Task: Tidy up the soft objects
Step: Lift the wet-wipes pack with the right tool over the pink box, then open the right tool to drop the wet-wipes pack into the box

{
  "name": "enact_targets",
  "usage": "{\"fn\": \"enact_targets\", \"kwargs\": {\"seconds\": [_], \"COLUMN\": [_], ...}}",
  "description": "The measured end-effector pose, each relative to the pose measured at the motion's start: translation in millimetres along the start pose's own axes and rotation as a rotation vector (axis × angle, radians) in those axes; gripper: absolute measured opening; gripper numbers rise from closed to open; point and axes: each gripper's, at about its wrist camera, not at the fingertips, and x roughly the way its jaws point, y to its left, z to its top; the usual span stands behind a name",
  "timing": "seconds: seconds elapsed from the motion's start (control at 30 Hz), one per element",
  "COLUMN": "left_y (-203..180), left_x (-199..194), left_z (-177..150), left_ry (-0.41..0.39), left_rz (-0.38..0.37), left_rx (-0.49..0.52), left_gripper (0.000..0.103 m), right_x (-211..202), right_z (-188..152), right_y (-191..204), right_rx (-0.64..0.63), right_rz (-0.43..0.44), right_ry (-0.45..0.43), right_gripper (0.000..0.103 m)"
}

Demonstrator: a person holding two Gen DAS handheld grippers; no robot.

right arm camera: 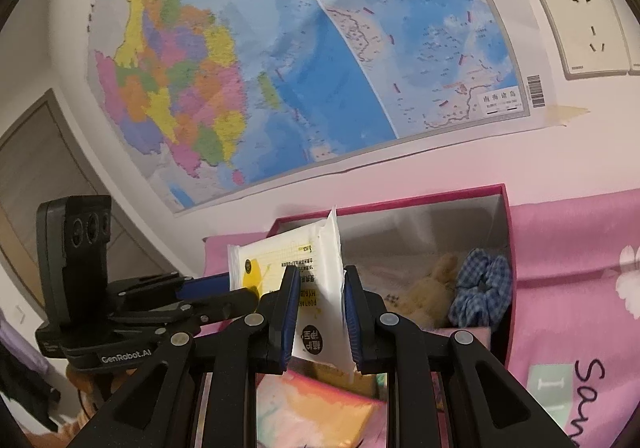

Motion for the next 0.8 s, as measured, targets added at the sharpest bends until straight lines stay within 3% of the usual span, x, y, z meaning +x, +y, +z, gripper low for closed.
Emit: {"fn": "enact_targets", "kwargs": {"seconds": [0.63,0.8], "left_y": [20.8,27.9], "left_x": [53.6,55.6], "left_z": [26.8,28.7], "left_ry": [0.116,0.123], "left_rz": [0.093,0.106], "left_rx": [-0.051,-0.068], "left_gripper": [0.035,0.035], "right_x": [48.1,50.4], "right_z": [10.9,10.0], "right_y": [-27.7,-30.5], "right_rx": [0.05,0.057], "right_rz": [-0.082,-0.139], "right_ry": [0.076,0.084], "right_gripper": [0.026,0.034]}}
